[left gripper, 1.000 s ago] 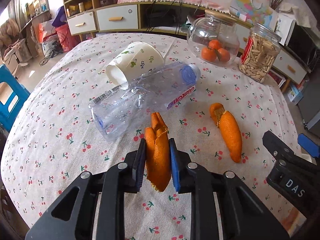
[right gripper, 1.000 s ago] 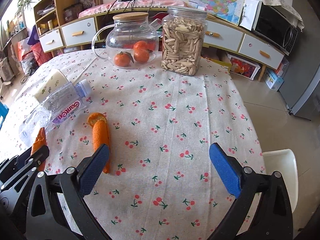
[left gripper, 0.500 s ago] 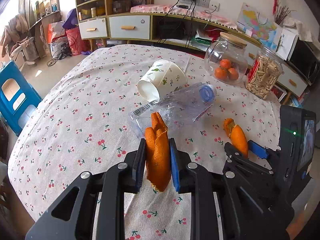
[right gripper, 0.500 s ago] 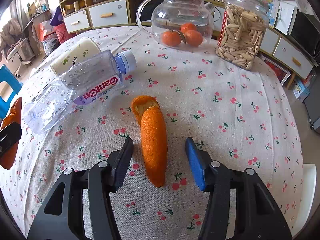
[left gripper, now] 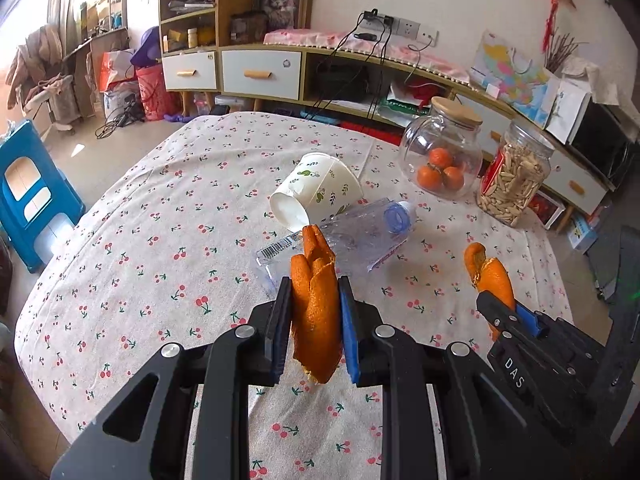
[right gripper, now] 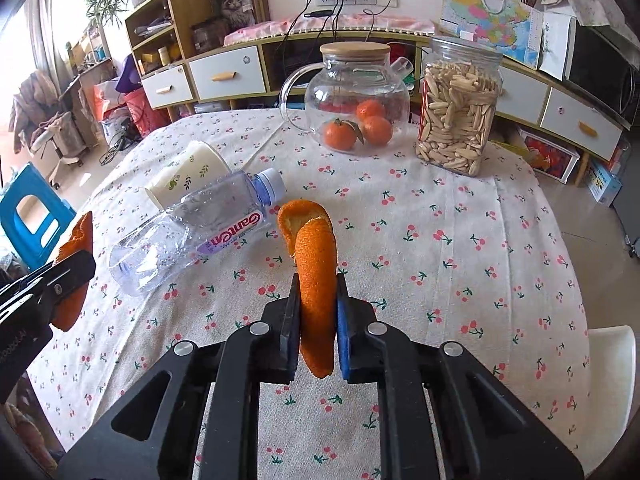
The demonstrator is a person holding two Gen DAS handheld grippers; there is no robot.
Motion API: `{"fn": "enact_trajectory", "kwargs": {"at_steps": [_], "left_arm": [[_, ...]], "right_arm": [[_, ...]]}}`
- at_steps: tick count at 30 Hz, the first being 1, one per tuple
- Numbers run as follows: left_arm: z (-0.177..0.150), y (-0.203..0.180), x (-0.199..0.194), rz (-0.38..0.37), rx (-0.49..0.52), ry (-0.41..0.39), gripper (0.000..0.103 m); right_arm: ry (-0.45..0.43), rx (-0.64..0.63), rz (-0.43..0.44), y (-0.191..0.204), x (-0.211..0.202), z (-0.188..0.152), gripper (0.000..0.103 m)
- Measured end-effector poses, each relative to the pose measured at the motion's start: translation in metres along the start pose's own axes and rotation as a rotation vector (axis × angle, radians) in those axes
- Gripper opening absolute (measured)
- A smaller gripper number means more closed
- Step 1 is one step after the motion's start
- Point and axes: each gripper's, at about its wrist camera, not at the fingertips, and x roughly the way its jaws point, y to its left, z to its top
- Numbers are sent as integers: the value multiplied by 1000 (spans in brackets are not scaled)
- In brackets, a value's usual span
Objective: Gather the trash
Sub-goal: 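Grasp an orange peel with the left tool while the right tool grasps the other peel, then carry both orange peels to the white bin and open both tools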
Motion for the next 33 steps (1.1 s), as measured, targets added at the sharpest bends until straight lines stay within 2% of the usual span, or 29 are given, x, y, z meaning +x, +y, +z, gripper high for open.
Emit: {"fn": "enact_trajectory", "kwargs": {"at_steps": [16,33], "left_arm": [[1,-68,-19,-111,54,-44,23],[-17,-159,-29,-242,154,-51,23]], "right_arm": [[-123,58,-128,-63,-60,-4,14],[-180,148,-286,-149,-112,-31,14]]}}
